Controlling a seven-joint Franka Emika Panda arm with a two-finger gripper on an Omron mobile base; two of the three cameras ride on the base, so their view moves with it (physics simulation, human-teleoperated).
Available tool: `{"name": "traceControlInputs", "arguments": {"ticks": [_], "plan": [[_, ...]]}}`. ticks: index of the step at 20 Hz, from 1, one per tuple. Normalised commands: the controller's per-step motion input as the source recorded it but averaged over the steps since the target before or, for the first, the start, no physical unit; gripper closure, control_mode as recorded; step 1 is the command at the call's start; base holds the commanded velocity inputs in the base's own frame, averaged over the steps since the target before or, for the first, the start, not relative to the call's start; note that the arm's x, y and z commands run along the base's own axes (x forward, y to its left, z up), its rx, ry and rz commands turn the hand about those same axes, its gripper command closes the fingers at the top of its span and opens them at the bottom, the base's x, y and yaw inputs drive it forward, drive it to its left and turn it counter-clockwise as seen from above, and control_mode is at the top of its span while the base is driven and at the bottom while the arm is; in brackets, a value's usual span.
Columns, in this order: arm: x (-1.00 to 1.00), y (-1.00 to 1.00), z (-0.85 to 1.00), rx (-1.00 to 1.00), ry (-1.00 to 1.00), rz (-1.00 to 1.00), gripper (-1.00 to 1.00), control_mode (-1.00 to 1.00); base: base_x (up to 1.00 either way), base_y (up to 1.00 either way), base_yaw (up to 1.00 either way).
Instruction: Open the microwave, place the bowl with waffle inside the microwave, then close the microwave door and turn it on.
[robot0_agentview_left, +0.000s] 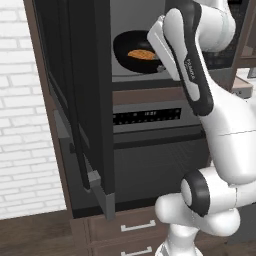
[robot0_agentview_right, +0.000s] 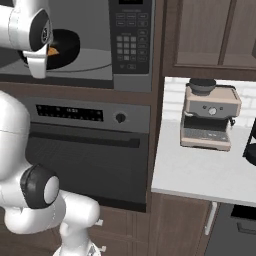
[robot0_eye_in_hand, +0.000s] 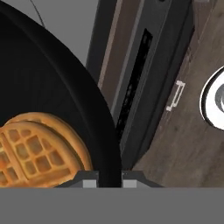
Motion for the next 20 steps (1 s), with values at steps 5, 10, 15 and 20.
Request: {"name": "traceControlInputs", "arguments": {"ticks": [5,10,15,20], "plan": [[1.0,0.13,-0.32,0.0,0.04,0.0,1.0,-1.0,0.0,0.0,0.0],[0.84,0.26,-0.41,0.0,-0.02,0.0,1.0,-1.0,0.0,0.0,0.0],[0.52,0.25,-0.48,0.0,-0.16,0.0,-1.0,-1.0,0.0,0.0,0.0],[0.61,0.1,-0.41,0.0,-0.18,-0.02,-1.0,-1.0,0.0,0.0,0.0]]}}
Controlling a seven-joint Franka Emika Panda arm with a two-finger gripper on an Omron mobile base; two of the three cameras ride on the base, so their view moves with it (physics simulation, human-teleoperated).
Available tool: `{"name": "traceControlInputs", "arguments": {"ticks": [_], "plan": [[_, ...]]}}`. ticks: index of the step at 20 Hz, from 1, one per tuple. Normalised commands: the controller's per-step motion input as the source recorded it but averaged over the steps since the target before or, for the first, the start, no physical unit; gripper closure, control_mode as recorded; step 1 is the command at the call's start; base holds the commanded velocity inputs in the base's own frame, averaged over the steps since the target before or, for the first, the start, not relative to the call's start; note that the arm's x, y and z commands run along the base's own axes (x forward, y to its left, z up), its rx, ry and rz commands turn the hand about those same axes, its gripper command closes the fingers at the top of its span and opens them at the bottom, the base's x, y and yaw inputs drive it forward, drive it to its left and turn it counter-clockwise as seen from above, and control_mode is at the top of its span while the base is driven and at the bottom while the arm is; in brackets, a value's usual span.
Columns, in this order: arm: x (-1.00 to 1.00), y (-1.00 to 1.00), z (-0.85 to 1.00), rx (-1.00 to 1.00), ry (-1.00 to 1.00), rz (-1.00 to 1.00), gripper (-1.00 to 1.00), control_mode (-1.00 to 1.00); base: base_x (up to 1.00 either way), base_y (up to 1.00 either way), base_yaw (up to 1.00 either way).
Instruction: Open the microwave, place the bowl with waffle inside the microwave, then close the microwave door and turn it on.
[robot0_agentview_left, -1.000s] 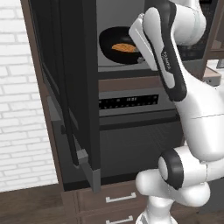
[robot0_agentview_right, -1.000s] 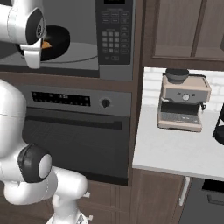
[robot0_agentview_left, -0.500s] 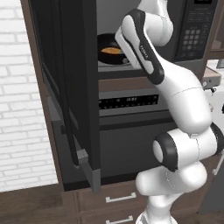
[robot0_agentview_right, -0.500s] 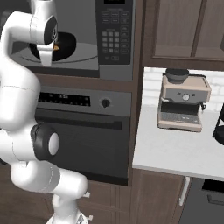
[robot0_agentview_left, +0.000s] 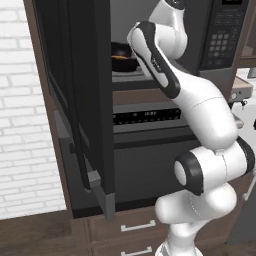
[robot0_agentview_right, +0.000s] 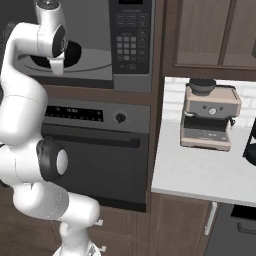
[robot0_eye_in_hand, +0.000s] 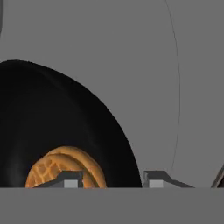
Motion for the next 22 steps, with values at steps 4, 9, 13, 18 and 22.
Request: {"name": "traceControlInputs", "arguments": {"ticks": [4,9,13,18,22], "plan": [[0.68,0.0,-0.01,0.06,-0.16,-0.05,-1.0,-1.0,0.0,0.0,0.0],[-0.2,-0.03,0.01,0.12,-0.42,-0.03,-1.0,-1.0,0.0,0.0,0.0],[-1.0,-0.29,0.0,0.12,-0.6,0.0,-1.0,-1.0,0.0,0.0,0.0],[-1.0,-0.56,0.0,0.09,-0.46,0.0,-1.0,-1.0,0.0,0.0,0.0],[-1.0,-0.56,0.0,0.02,-0.13,0.0,-1.0,-1.0,0.0,0.0,0.0]]}}
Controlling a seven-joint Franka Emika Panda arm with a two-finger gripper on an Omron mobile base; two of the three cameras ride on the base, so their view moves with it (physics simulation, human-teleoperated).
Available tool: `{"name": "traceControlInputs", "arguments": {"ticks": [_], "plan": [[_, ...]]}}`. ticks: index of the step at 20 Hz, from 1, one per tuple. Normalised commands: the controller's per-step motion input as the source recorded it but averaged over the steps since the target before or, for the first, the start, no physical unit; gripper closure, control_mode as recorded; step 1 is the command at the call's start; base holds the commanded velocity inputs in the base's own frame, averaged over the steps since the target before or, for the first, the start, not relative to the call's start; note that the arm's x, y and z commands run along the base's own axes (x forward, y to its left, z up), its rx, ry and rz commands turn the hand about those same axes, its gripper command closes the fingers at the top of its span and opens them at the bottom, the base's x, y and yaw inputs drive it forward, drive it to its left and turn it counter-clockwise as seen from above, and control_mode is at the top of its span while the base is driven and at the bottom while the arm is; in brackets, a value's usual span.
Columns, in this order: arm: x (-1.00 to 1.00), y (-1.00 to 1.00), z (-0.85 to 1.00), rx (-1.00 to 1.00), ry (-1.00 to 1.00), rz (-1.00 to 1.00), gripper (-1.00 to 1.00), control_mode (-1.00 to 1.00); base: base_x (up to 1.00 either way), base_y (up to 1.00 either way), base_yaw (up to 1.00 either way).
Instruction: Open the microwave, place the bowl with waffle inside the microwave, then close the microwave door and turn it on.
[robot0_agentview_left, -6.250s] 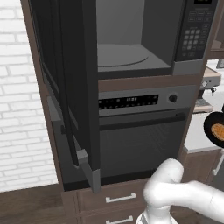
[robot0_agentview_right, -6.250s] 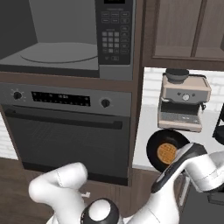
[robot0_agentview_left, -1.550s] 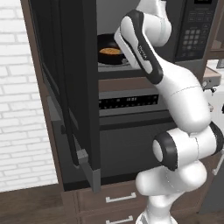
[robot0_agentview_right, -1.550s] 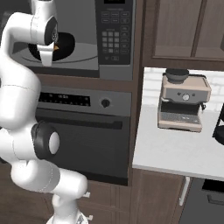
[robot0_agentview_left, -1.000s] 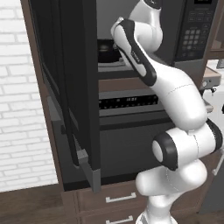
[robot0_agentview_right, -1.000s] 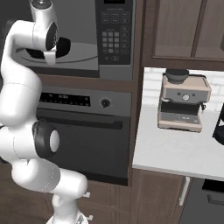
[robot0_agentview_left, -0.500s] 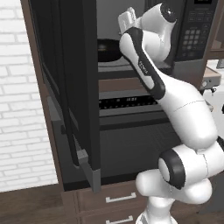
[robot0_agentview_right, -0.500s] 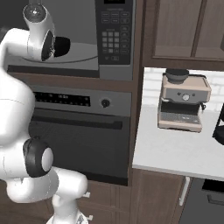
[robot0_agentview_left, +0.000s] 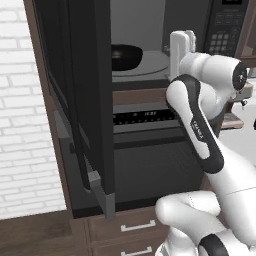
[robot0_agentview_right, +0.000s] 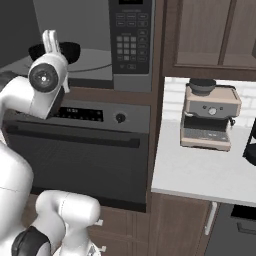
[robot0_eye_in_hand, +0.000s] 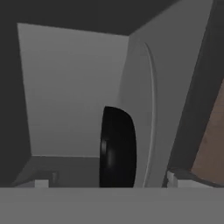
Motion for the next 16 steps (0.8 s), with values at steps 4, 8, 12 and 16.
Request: {"name": "traceControlInputs", "arguments": {"ticks": [4,8,12,16], "plan": [[-1.0,-0.28,0.0,-0.1,0.14,0.0,-1.0,-1.0,0.0,0.0,0.0],[-1.0,-0.06,-0.03,-0.42,0.4,0.0,-1.0,-1.0,0.0,0.0,0.0],[-1.0,0.0,-0.4,-0.7,0.52,0.0,-1.0,-1.0,0.0,0.0,0.0],[-0.99,0.0,-0.72,-0.57,0.13,0.0,-1.0,-1.0,0.0,0.0,0.0]]}}
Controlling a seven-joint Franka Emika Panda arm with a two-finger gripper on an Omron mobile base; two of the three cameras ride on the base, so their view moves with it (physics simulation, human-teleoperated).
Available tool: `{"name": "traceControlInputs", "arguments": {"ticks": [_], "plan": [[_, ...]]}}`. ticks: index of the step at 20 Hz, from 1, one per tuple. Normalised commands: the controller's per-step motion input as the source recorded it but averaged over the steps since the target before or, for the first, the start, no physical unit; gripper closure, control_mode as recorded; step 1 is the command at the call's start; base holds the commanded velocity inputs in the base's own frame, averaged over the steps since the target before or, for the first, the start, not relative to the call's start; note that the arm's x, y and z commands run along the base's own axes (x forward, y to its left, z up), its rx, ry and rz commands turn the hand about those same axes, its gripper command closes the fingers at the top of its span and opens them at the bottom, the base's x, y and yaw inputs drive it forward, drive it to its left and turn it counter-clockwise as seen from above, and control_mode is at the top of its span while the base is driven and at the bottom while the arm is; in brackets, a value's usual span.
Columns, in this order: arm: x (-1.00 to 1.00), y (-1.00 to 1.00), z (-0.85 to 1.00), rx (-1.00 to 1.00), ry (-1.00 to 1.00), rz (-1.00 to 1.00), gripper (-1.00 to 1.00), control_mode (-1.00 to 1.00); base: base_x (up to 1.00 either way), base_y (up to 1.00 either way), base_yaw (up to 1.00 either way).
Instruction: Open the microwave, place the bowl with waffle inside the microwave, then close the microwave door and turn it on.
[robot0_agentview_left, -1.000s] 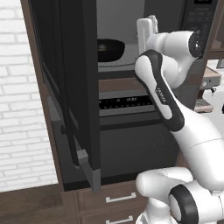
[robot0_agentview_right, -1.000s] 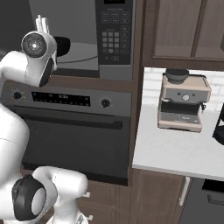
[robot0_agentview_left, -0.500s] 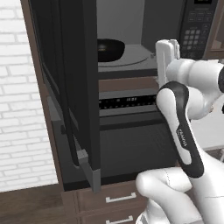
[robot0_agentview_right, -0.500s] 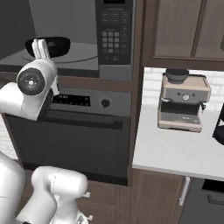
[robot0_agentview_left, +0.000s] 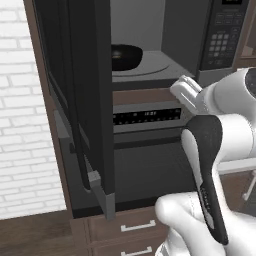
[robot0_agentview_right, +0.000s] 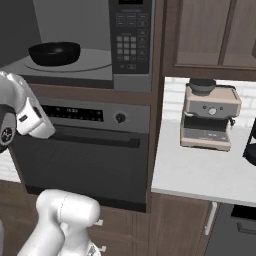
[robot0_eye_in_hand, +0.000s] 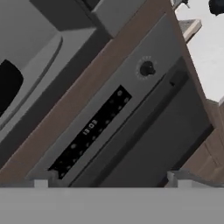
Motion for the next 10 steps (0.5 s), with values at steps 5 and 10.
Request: {"name": "traceControlInputs", "arguments": {"ticks": [5,10], "plan": [[-0.52,0.0,-0.94,-0.48,-0.25,-0.05,-1.0,-1.0,0.0,0.0,0.0],[-0.12,0.0,-0.8,-0.38,-0.42,-0.06,-1.0,-1.0,0.0,0.0,0.0]]}}
